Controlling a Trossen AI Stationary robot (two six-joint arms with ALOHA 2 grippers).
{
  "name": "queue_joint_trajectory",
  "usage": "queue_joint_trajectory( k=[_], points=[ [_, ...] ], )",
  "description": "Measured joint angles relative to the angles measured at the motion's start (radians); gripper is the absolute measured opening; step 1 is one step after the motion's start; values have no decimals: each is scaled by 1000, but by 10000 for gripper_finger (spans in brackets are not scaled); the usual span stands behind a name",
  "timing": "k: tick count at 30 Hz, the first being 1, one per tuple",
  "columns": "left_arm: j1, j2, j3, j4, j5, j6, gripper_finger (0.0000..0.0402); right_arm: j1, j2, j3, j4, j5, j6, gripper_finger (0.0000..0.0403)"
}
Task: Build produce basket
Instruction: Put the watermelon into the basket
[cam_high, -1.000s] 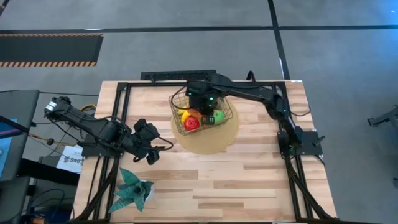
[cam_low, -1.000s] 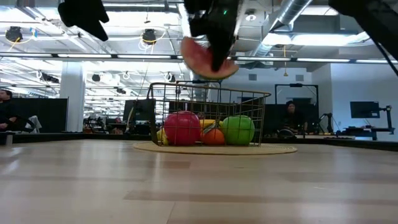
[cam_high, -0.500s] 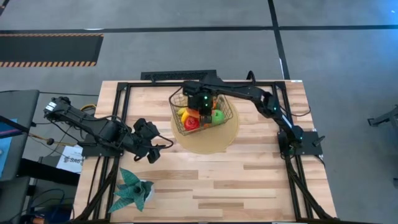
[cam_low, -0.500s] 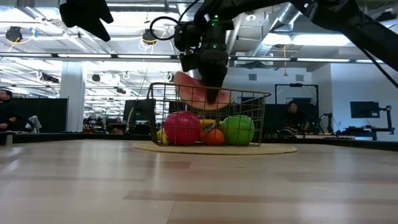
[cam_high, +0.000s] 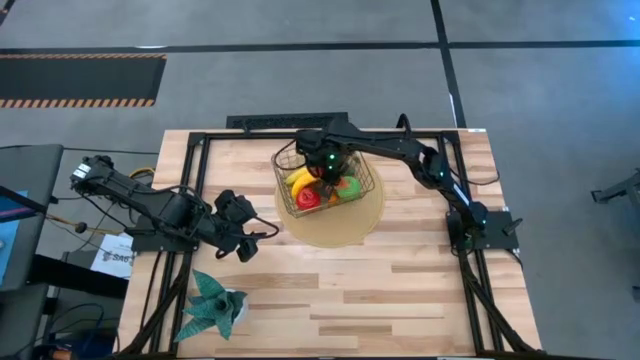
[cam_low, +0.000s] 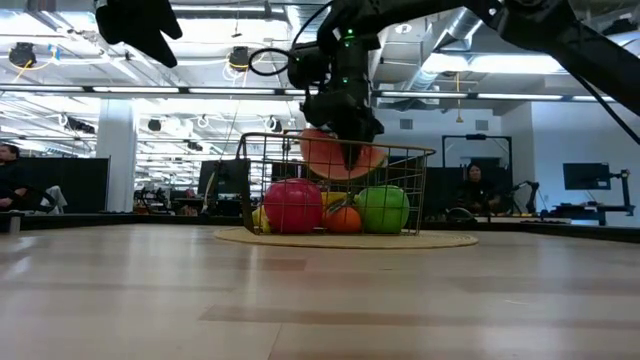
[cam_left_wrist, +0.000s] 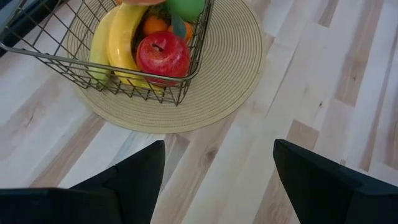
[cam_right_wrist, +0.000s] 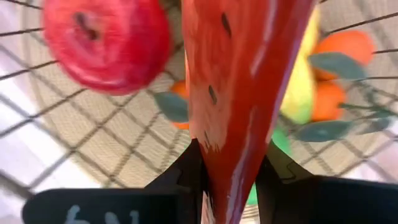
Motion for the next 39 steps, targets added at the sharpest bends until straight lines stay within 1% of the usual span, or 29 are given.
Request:
queue_joint_trajectory(
  k=[4,11,19,23,30,35,39],
  points=[
    [0,0,0,0,0,0,283,27,0,0,0,-38,41,91],
    [0,0,0,0,2,6,283,74,0,0,4,-40,61,91],
    [0,0,0,0,4,8,283,91,0,0,5,63,76,91],
    [0,0,0,0,4,3,283,90,0,0,4,93,116,91],
    [0,0,0,0,4,1,283,91,0,0,4,88,155,91],
    [0,0,0,0,4,0,283,94,0,0,9,85,96,91],
    [0,0,0,0,4,0,283,110,0,0,38,83,-17,91]
  ],
)
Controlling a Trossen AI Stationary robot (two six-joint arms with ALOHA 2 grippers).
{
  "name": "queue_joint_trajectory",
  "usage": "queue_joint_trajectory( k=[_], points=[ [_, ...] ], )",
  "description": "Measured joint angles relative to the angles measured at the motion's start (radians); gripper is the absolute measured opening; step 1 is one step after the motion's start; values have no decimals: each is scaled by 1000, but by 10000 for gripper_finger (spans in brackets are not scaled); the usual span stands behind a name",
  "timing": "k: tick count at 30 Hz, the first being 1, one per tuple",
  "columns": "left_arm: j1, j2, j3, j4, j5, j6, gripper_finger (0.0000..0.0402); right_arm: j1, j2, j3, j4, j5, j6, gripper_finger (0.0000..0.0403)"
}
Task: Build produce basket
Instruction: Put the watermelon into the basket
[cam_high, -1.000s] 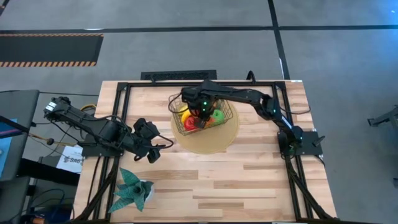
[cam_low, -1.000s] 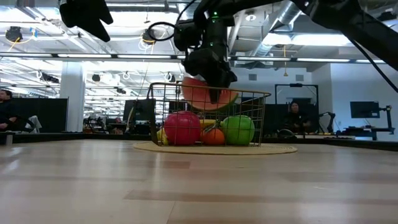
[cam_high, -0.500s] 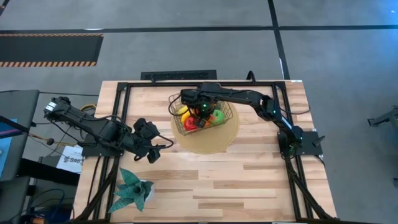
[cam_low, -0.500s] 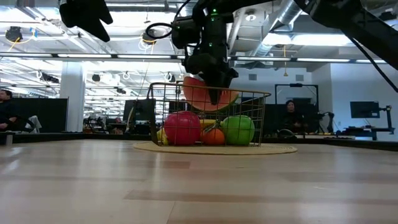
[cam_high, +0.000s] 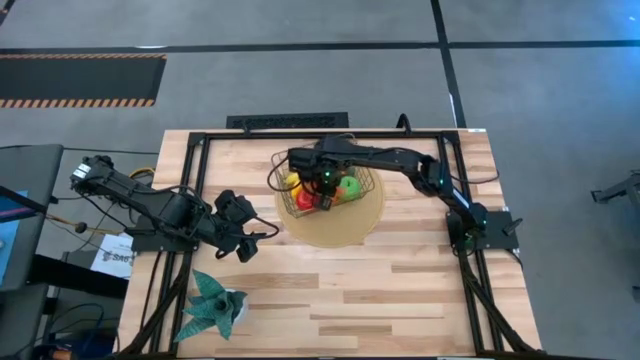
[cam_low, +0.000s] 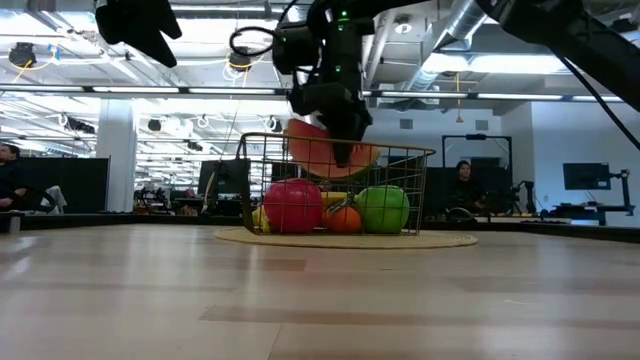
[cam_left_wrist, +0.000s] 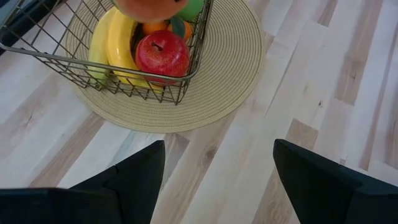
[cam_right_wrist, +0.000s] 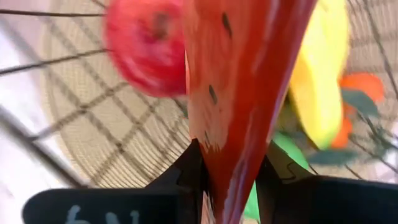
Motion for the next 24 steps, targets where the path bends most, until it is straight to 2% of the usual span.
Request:
queue_joint_trajectory(
  k=[9,12,14,17,20,24],
  points=[
    [0,0,0,0,-1,0,283,18,0,0,42,18,-85,90],
    [0,0,0,0,-1,0,283,9,0,0,37,117,20,90],
    [0,0,0,0,-1,0,283,2,0,0,34,141,65,90],
    [0,0,0,0,-2,0,283,-9,0,0,31,137,76,90],
    [0,0,0,0,-2,0,283,-10,-1,-3,29,66,31,90],
    [0,0,0,0,-2,0,283,-4,-3,-77,76,35,-12,90]
  ],
)
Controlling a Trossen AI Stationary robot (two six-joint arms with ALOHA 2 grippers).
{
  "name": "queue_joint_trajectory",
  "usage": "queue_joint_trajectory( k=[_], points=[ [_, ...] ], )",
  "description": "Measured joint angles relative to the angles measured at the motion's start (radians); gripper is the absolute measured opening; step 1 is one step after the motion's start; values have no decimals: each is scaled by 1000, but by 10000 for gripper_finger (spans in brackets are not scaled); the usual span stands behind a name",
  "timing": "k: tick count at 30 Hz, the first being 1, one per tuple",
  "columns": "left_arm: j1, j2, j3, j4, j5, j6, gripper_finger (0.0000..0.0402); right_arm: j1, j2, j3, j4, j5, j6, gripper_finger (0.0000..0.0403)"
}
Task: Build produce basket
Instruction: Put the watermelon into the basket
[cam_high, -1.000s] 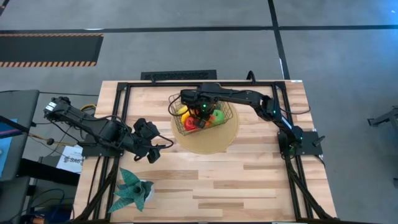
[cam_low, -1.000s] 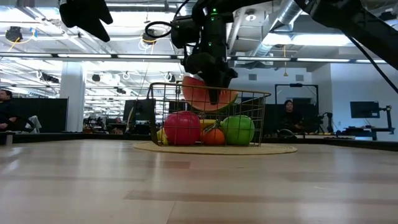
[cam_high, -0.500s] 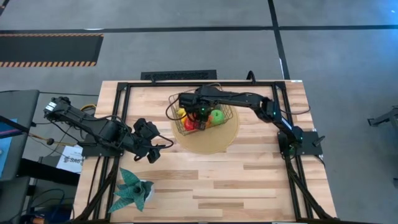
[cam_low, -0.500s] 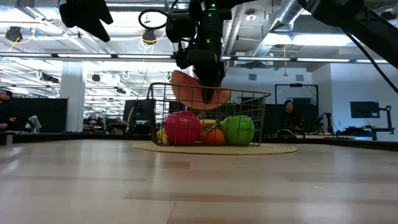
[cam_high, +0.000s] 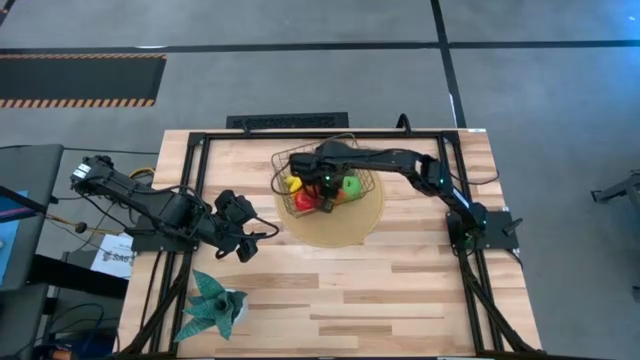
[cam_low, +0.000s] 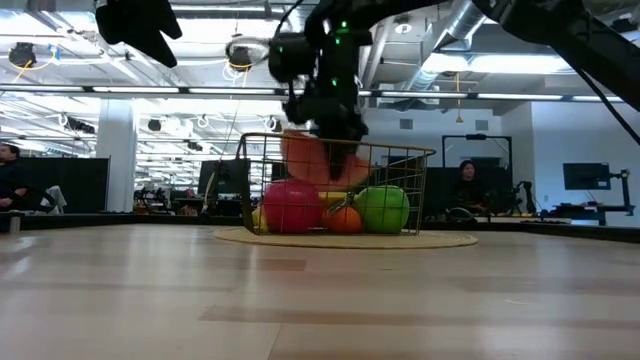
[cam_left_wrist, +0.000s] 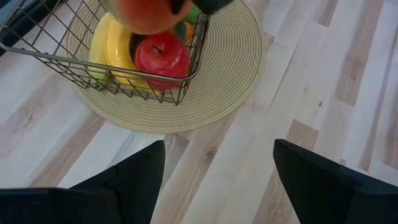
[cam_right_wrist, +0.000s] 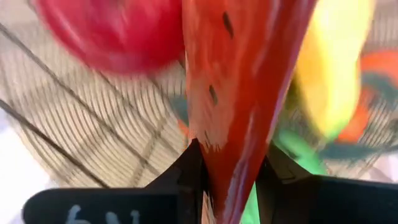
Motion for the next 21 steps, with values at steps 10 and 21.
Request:
queue_joint_trajectory(
  k=[10,21],
  points=[
    [0,0,0,0,0,0,283,3,-8,-141,22,-3,-5,89],
    [0,0,0,0,2,-8,283,8,-3,-139,44,-27,-7,160]
  ],
)
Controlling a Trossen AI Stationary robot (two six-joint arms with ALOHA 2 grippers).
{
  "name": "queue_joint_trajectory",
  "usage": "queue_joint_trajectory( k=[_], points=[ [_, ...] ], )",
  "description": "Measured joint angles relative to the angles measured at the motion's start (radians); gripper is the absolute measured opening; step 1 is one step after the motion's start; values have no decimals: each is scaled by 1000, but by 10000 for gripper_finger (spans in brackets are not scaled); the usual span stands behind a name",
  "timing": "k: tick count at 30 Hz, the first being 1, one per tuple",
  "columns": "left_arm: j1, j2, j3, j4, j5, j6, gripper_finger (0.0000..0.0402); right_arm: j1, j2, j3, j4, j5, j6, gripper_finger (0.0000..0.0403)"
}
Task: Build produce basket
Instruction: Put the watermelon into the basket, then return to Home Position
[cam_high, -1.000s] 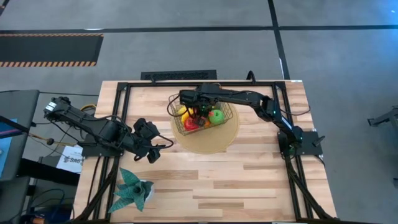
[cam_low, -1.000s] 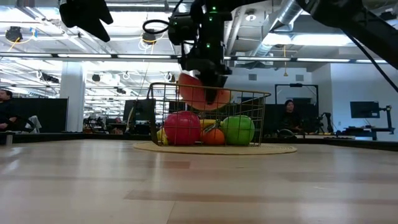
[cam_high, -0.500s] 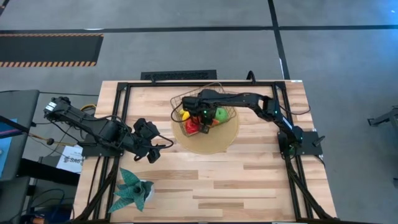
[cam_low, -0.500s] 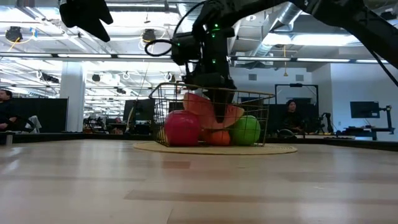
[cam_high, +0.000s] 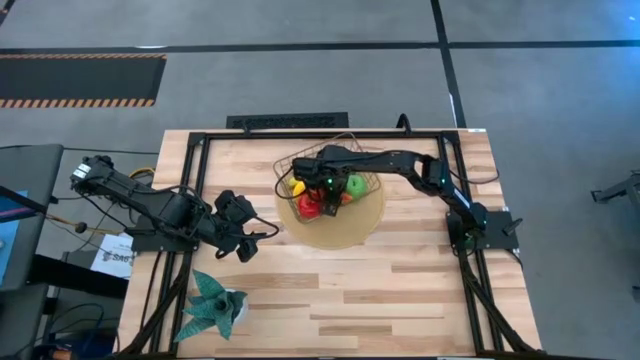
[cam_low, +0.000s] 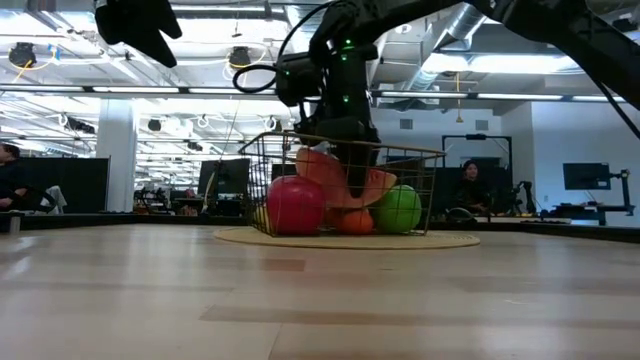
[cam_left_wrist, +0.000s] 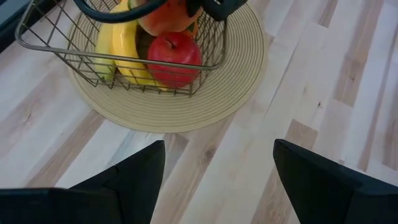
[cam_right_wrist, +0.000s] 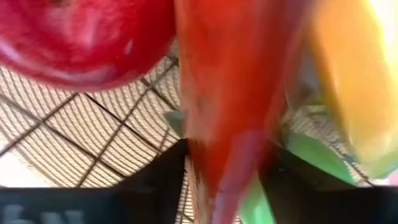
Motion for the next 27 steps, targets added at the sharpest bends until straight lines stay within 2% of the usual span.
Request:
queue_joint_trajectory(
  k=[4,8,12,27],
  points=[
    [0,0,0,0,2,0,283,10,8,-4,-16,-14,-3,262],
    [0,0,0,0,3,-1,283,18,9,-4,-54,-9,5,314],
    [0,0,0,0,3,-1,283,18,-7,-5,-75,-3,10,324],
    [0,0,0,4,4,-1,283,28,-177,-3,-77,-2,63,306]
  ],
)
